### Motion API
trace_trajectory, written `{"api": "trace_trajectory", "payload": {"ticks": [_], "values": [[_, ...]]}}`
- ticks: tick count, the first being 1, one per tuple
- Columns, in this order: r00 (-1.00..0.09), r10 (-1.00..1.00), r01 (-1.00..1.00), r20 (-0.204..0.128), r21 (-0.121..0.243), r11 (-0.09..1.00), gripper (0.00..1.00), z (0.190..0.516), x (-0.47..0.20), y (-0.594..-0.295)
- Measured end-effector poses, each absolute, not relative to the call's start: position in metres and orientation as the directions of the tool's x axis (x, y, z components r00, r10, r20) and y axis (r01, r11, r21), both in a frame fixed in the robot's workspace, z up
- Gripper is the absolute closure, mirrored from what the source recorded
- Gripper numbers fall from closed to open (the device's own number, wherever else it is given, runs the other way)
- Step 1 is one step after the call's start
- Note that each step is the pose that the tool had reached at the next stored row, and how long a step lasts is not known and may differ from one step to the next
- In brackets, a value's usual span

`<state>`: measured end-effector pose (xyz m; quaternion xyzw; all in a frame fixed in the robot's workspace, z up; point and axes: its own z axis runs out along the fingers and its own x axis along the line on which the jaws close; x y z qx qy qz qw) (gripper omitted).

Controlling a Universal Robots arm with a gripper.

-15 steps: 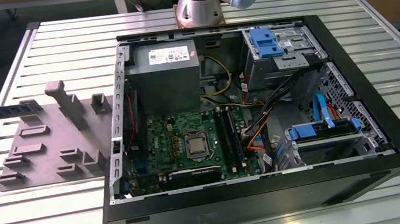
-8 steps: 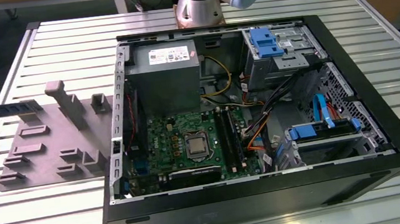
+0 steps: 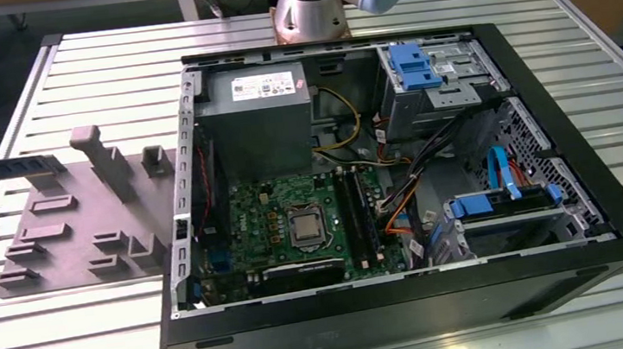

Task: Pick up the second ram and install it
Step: 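Pick up the second ram and move it above second insertion slot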

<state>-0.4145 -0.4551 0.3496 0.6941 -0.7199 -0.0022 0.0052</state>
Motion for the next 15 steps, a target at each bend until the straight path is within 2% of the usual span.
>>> {"api": "trace_trajectory", "payload": {"ticks": [15], "values": [[-0.037,-0.999,-0.999,0.007,0.010,0.037,0.86,0.3584,-0.4145,-0.4541]]}}
